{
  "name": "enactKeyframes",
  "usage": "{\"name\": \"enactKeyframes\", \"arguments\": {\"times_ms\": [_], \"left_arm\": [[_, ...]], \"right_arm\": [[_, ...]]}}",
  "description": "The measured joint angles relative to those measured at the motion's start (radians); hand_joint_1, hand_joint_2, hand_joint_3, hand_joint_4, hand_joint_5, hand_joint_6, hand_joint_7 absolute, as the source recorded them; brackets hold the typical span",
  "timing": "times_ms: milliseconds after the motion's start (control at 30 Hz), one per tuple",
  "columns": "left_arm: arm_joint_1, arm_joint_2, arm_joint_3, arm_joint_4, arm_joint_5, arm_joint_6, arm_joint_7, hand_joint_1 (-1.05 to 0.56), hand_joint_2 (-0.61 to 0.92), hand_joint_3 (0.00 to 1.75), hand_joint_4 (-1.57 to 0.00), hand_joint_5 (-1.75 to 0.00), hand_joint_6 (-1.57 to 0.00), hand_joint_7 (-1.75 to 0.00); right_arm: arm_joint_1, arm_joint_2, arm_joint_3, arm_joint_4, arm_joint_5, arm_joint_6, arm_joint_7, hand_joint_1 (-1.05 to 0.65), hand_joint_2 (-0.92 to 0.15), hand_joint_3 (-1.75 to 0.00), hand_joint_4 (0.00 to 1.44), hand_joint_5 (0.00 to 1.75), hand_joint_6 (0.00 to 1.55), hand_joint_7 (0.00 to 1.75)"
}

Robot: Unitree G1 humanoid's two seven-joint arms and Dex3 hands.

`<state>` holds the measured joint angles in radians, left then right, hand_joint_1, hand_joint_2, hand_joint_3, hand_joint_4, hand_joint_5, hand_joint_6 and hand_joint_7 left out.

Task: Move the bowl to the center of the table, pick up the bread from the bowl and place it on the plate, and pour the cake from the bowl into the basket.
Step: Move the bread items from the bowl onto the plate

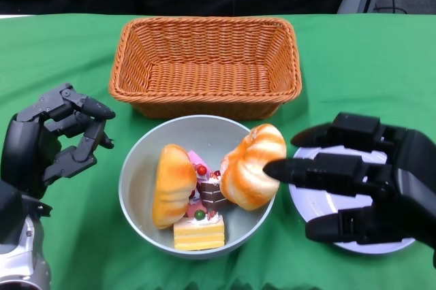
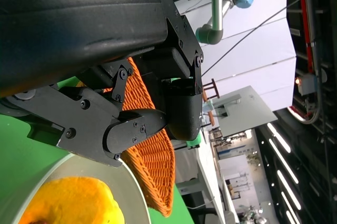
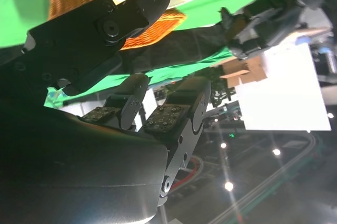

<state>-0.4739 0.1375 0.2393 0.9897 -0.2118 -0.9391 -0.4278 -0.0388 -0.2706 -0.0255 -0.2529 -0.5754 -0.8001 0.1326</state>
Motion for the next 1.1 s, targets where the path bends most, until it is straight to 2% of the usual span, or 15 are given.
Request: {"name": "enactKeyframes", "arguments": {"times_ms": [233,367,700,1100], "left_arm": [[0.0,-0.001,-0.001,0.006,0.012,-0.011,0.001,-0.15,0.75,0.74,-0.83,-1.51,-0.82,-1.23],[-0.001,-0.002,-0.002,0.01,0.011,-0.014,-0.001,-0.15,0.75,0.73,-0.83,-1.51,-0.81,-1.23],[-0.005,-0.006,-0.007,0.013,0.014,-0.03,-0.004,-0.17,0.75,0.73,-0.82,-1.52,-0.81,-1.24],[-0.005,-0.01,-0.011,0.012,0.025,-0.037,0.014,-0.17,0.76,0.71,-0.8,-1.55,-0.8,-1.24]], "right_arm": [[-0.069,-0.05,0.007,0.054,-0.116,0.006,-0.087,-0.62,-0.67,-0.01,0.46,0.38,0.66,0.0],[-0.142,-0.079,0.03,0.138,-0.148,-0.005,-0.131,-0.59,-0.67,0.0,0.51,0.37,0.7,0.02],[-0.345,-0.114,0.167,0.444,-0.214,-0.076,-0.259,-0.59,-0.71,-0.01,0.58,0.27,0.73,0.0],[-0.477,-0.133,0.307,0.66,-0.303,-0.101,-0.366,-0.61,-0.7,0.0,0.67,0.18,0.76,0.0]]}}
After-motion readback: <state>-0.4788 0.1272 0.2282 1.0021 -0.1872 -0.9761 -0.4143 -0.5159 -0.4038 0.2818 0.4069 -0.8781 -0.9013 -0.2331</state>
